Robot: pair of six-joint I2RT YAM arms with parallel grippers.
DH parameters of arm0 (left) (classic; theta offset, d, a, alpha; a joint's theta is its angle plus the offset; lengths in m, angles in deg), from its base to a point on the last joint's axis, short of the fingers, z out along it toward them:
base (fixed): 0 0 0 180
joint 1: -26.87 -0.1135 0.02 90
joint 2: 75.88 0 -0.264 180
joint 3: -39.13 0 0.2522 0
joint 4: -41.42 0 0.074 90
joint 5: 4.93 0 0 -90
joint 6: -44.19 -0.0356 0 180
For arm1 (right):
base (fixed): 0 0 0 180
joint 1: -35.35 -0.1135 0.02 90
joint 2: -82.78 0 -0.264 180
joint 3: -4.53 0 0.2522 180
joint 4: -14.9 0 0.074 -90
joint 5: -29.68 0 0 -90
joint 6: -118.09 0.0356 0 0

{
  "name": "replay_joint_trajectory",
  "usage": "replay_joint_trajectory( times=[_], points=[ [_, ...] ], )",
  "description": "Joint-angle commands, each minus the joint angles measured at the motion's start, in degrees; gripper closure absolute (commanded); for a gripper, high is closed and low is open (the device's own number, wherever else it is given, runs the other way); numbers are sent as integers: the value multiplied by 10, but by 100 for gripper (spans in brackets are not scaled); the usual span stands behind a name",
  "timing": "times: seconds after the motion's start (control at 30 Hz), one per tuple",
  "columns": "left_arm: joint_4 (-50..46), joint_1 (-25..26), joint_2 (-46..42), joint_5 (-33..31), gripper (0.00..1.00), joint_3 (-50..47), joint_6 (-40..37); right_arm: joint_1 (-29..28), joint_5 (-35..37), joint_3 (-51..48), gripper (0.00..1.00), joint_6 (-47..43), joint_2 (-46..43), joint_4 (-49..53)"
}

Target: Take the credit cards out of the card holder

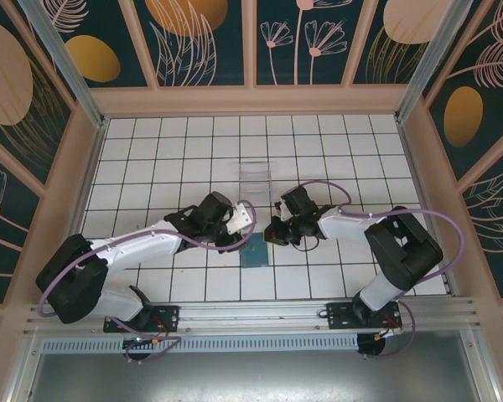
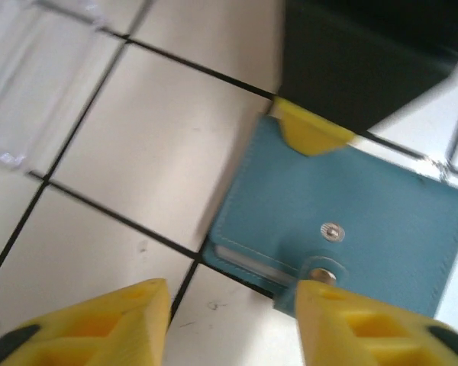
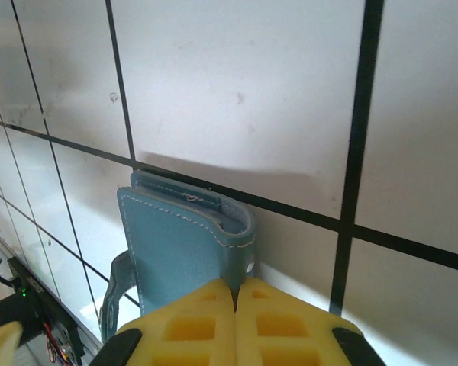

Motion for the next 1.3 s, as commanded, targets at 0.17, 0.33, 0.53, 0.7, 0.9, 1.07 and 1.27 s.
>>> replay_joint_trajectory(
  times=[0.17, 0.33, 0.53, 0.7, 0.9, 1.07, 1.27],
  points=[
    [-56, 0, 47, -87, 50, 84, 290, 3, 40, 23, 73, -3, -34, 54],
    [-82, 1, 65, -96, 51, 90, 420, 4, 66, 37, 66, -4, -55, 82],
    [-158, 17, 101, -102, 51, 148, 510, 14, 93, 40, 64, -6, -84, 108],
    [-235, 46, 141, -113, 50, 206, 559, 29, 122, 44, 64, -19, -107, 140],
    [-290, 78, 199, -128, 47, 249, 607, 59, 130, 39, 64, -30, -136, 155],
    [-307, 97, 229, -118, 49, 273, 637, 62, 123, 29, 64, -39, -148, 153],
    [-313, 112, 257, -105, 49, 283, 647, 86, 110, 13, 63, -46, -140, 138]
  ],
)
